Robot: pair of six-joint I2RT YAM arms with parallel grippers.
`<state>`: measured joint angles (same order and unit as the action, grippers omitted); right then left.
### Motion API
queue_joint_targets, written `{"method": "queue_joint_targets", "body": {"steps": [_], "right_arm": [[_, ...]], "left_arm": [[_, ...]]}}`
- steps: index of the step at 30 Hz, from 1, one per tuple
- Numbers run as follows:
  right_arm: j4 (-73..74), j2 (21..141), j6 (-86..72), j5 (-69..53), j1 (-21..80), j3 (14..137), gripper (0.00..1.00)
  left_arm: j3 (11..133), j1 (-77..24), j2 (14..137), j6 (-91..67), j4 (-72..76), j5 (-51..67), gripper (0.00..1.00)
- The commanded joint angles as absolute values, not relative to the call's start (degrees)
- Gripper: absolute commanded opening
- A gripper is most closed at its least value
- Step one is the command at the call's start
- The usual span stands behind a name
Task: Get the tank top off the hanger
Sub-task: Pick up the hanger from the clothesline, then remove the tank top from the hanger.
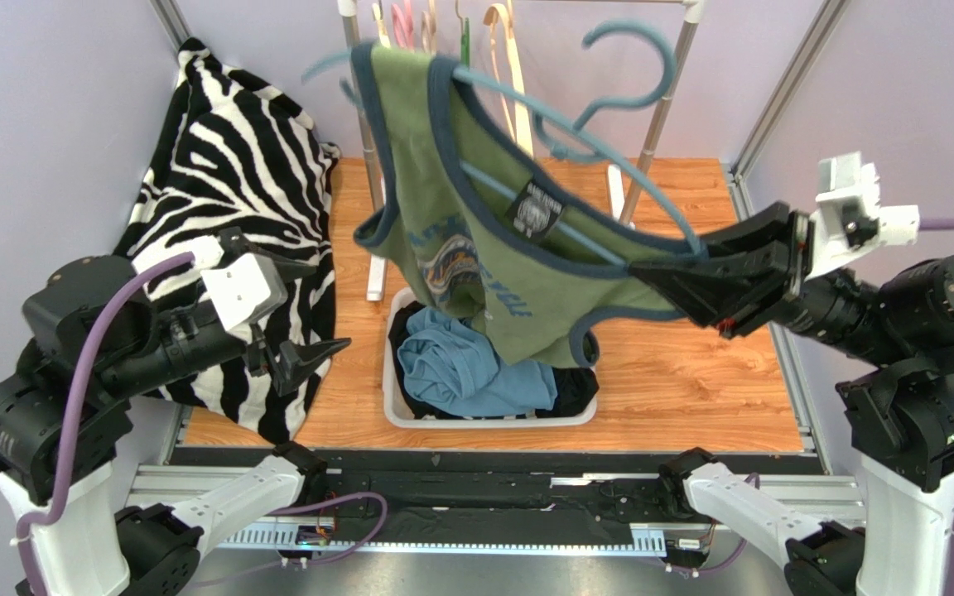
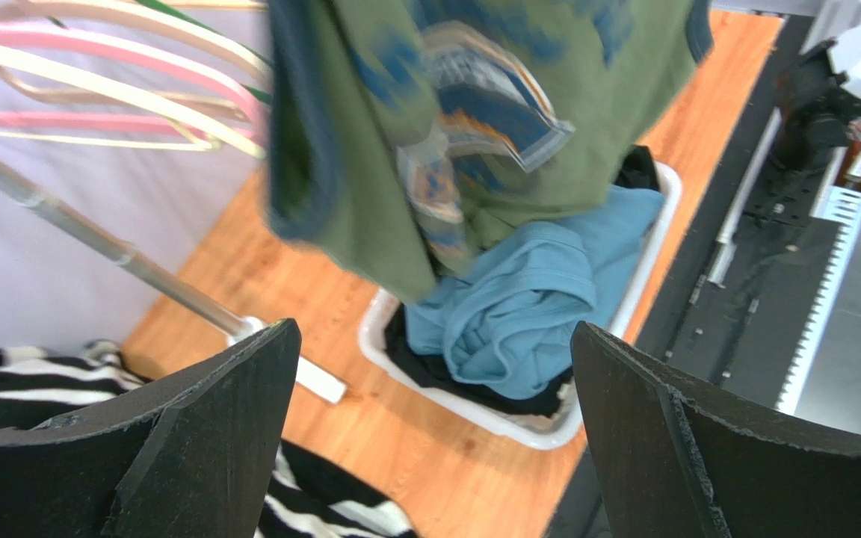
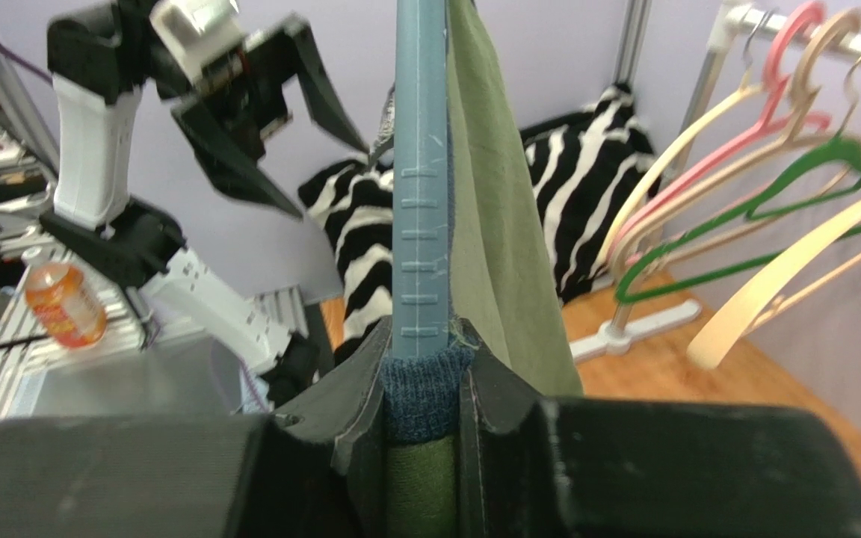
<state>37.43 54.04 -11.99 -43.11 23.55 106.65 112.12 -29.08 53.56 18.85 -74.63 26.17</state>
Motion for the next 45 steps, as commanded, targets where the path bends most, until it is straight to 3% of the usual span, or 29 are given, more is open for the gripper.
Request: {"method": "queue_joint_targets", "body": {"steps": [1, 6, 12, 21, 30, 35, 45], "right_arm": [[40.51, 50.98, -9.14, -47.72, 23.47, 97.5, 0.0], [40.52, 49.13, -8.35, -52.72, 23.47, 90.8, 0.0], [46.83, 51.76, -2.57, -56.51, 23.55, 91.67, 0.0], [53.34, 54.66, 4.83, -51.16, 30.58, 92.9, 0.0], [56.69, 55.46, 9.31, -43.16, 35.86, 94.83, 0.0], [57.04, 55.46, 10.37, -40.78, 36.12, 96.06, 0.0], [56.95, 53.44, 10.2, -40.17, 36.21, 95.8, 0.0]], "left_arm": [[113.82, -28.65, 49.58, 23.98, -71.73, 24.52, 0.99], [115.31, -28.65, 46.06, 25.57, -67.94, 24.43, 0.99], [114.61, -28.65, 48.59, 26.9, -67.24, 25.49, 0.98], [120.21, -28.65, 58.96, 23.21, -62.14, 31.54, 0.97], [128.23, -30.05, 69.78, 31.18, -86.73, 46.23, 0.91], [130.06, -32.08, 69.44, 33.49, -91.49, 43.34, 0.81], [124.55, -32.08, 62.32, 36.47, -91.75, 37.8, 0.76]]}}
